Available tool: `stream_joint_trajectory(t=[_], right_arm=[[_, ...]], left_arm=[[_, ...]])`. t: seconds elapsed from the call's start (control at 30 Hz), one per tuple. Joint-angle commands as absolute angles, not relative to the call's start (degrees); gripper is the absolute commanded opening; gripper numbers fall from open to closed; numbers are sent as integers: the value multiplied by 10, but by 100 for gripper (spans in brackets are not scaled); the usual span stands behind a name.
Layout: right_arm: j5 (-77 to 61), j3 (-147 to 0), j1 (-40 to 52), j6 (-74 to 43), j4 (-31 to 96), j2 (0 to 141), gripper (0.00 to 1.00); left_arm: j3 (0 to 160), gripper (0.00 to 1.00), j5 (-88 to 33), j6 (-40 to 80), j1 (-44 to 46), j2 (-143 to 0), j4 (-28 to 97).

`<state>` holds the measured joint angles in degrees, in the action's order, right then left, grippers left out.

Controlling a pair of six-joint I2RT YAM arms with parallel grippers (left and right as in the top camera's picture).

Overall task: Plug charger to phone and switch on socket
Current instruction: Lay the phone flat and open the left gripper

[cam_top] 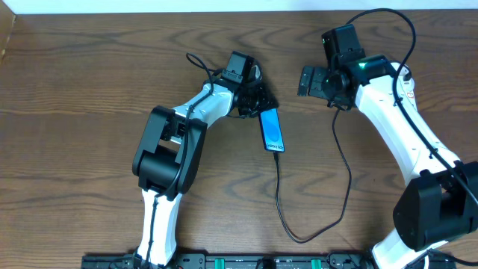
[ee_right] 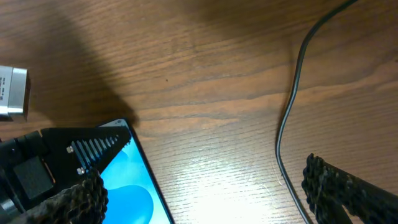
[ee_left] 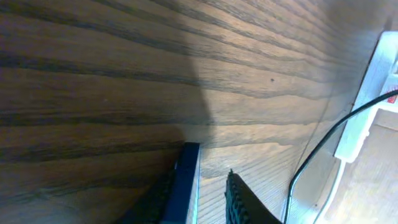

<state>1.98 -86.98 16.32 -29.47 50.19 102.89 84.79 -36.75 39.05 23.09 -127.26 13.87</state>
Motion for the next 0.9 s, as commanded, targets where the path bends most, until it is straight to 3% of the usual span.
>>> stream_joint_trajectory(t=[0.0,0.07,0.13,0.2,0.37,0.87], right_arm=[[29,-872,162,-297,507,1015,99],[29,-872,162,-297,508,1015,99],[29,-872,162,-297,510,1015,99],[29,-872,162,-297,510,1015,99],[29,-872,162,-297,510,1015,99],[29,-872,162,-297,511,1015,99]], left_arm=[[853,34,-368,391,233,-1282,145],[853,41,-368,391,233,-1282,147],[853,61,-365,388,232,-1282,152],[853,71,-343,384,232,-1282,168],[853,78,-281,384,232,-1282,207],[853,79,-124,382,232,-1282,285]])
